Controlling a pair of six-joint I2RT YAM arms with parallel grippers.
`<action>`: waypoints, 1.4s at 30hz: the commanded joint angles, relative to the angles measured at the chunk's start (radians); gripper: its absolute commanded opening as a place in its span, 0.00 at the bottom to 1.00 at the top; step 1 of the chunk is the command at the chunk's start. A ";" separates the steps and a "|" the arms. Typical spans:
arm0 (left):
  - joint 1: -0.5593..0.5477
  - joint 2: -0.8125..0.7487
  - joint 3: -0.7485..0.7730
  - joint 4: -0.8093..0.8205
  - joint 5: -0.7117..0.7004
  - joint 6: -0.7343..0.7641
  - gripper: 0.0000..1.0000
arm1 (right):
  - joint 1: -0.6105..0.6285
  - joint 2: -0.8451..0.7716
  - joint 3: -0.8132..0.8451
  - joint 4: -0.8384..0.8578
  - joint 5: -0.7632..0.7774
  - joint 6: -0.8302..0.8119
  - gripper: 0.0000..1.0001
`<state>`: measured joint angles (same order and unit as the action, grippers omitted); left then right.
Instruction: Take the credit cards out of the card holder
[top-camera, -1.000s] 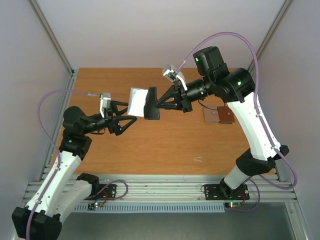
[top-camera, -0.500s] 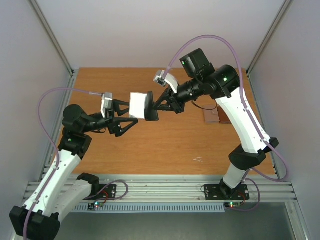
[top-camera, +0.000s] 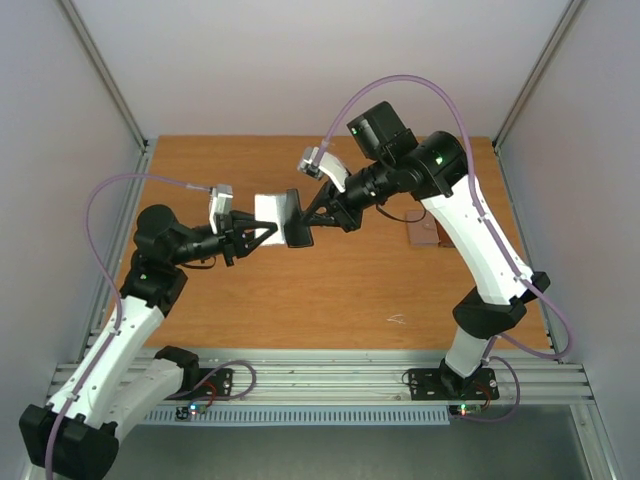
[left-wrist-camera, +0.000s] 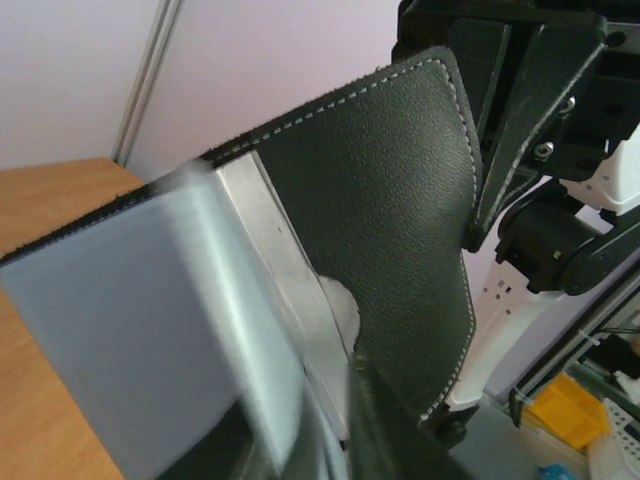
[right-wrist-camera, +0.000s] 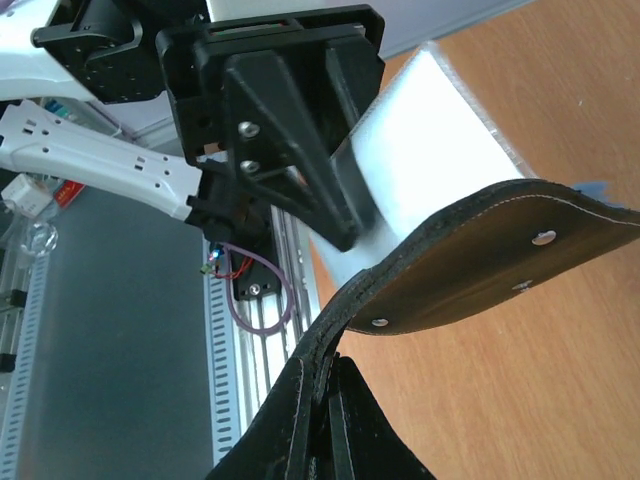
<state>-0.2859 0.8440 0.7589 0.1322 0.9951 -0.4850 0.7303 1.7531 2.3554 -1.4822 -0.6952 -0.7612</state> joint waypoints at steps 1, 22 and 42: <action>-0.010 0.000 0.003 0.019 -0.057 0.003 0.03 | 0.007 0.006 0.027 0.022 -0.007 -0.004 0.01; -0.012 -0.041 0.005 -0.087 -0.250 0.172 0.00 | -0.011 -0.069 -0.375 0.673 -0.121 0.448 0.99; -0.012 -0.020 0.040 -0.006 -0.282 -0.065 0.00 | 0.179 -0.158 -0.625 0.705 0.415 0.094 0.97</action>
<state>-0.2943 0.8238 0.7570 0.0303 0.7113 -0.4999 0.8764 1.5791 1.7592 -0.8589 -0.3630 -0.6136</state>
